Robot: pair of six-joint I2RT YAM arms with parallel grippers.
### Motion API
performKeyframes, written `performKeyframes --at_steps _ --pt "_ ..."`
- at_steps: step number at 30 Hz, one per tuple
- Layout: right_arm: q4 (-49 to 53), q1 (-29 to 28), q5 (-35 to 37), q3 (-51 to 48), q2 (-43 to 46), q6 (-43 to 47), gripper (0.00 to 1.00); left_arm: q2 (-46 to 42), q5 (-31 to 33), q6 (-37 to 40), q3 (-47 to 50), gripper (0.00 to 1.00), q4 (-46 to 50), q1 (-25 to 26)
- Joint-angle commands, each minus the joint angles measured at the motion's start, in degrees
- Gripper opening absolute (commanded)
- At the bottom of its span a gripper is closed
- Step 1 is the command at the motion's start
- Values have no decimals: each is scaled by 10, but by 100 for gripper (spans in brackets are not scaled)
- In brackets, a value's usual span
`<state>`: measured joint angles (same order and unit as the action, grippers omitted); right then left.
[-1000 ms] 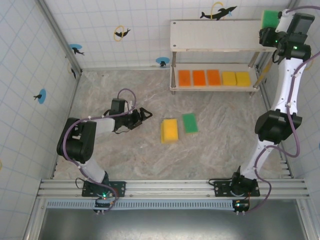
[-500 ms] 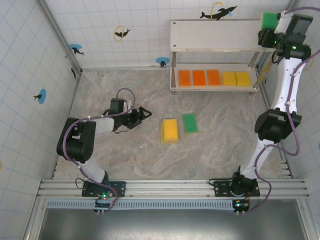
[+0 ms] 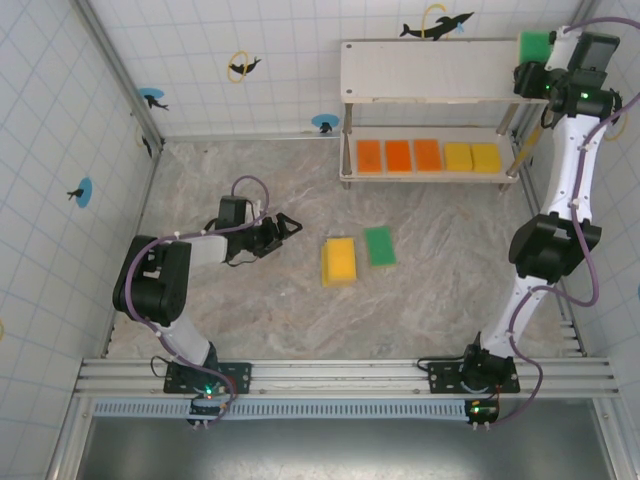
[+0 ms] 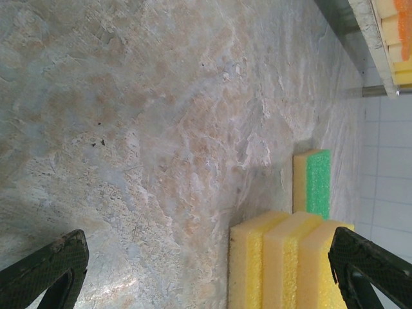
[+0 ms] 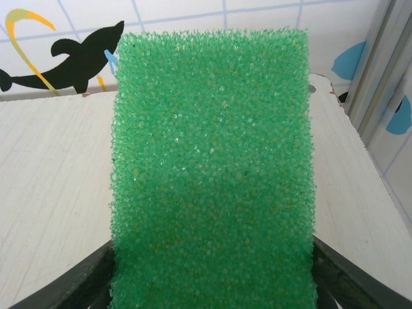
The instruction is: Place and organize the cleaning sponges onto the shelf
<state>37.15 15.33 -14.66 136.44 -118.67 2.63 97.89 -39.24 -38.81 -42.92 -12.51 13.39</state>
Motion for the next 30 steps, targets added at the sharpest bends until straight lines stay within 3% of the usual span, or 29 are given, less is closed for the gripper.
performKeyframes --at_steps 1,11,21,30 --pt "6 -5 6 13 -15 6 71 1 -9 10 -5 98 -9 -6" --pt "6 -9 15 13 -17 8 76 -1 -9 11 -1 98 -10 -8" --pt "1 -14 27 13 6 -5 88 -5 -15 5 4 97 -13 -11" --pt "0 8 2 -10 47 -20 96 -61 -7 3 21 98 6 -10"
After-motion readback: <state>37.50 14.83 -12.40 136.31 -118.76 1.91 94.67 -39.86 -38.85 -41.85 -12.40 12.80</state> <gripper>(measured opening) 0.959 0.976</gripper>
